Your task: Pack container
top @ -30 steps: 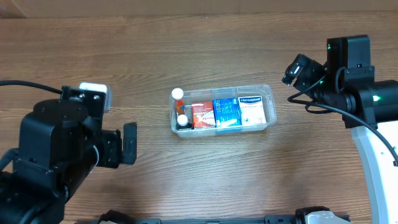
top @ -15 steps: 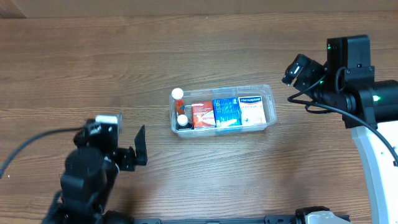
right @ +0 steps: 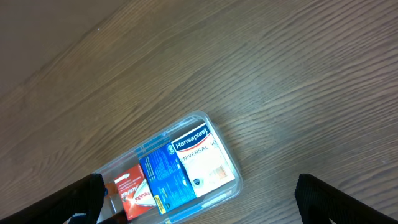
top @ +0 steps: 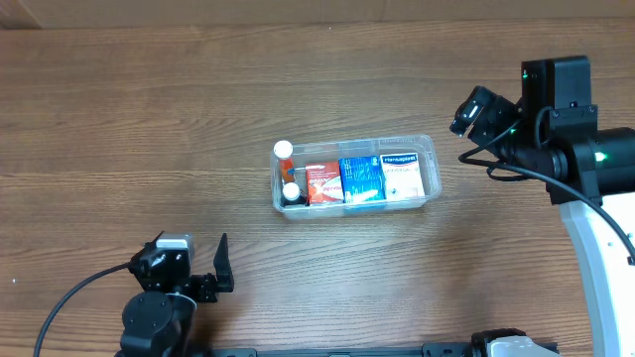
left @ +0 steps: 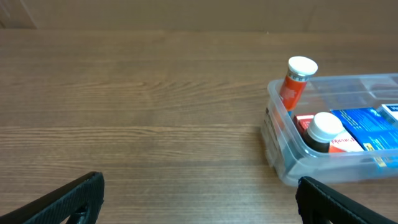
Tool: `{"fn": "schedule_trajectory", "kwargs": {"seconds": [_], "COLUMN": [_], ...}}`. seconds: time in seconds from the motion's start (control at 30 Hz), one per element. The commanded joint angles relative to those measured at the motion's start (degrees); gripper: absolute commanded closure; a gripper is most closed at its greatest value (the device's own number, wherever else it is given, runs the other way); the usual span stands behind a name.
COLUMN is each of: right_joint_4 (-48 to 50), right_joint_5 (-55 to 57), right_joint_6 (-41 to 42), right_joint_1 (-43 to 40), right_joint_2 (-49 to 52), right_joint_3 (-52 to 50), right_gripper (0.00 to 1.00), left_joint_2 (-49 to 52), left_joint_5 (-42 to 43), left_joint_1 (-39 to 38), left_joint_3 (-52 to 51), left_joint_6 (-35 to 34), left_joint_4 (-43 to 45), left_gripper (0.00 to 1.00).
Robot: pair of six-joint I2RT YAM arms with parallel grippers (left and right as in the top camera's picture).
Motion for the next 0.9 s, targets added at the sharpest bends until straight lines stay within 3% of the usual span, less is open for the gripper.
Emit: {"fn": "schedule_trajectory", "kwargs": {"seconds": [0.0, 0.27, 0.5, 0.87], "right_joint_4": [0.15, 0.15, 0.15, 0.15], "right_joint_5": [-0.04, -0.04, -0.04, -0.04], "right_joint_6": [0.00, 0.00, -0.02, -0.02], "right_joint_1": [-0.24, -0.24, -0.24, -0.24], "right_joint_2": [-0.42, -0.42, -0.42, -0.42], "right_joint_3": [0.87, 0.87, 0.87, 0.87], "right_gripper": [0.00, 0.00, 0.00, 0.00], "left_joint_2": [-3.39, -4.52, -4.52, -4.46], "left_joint_5": [0.98, 1.01, 1.55, 1.62], "left_joint_1": [0.42, 0.42, 0.39, 0.31], "left_joint_3": [-4.04, -8.74, -15.52, -15.61], "left_joint_6": [-0.81, -0.81, -0.85, -0.81], "left_joint_4": [2.19, 3.69, 13.97, 14.36], "left_gripper": [0.00, 0.00, 0.00, 0.00]}}
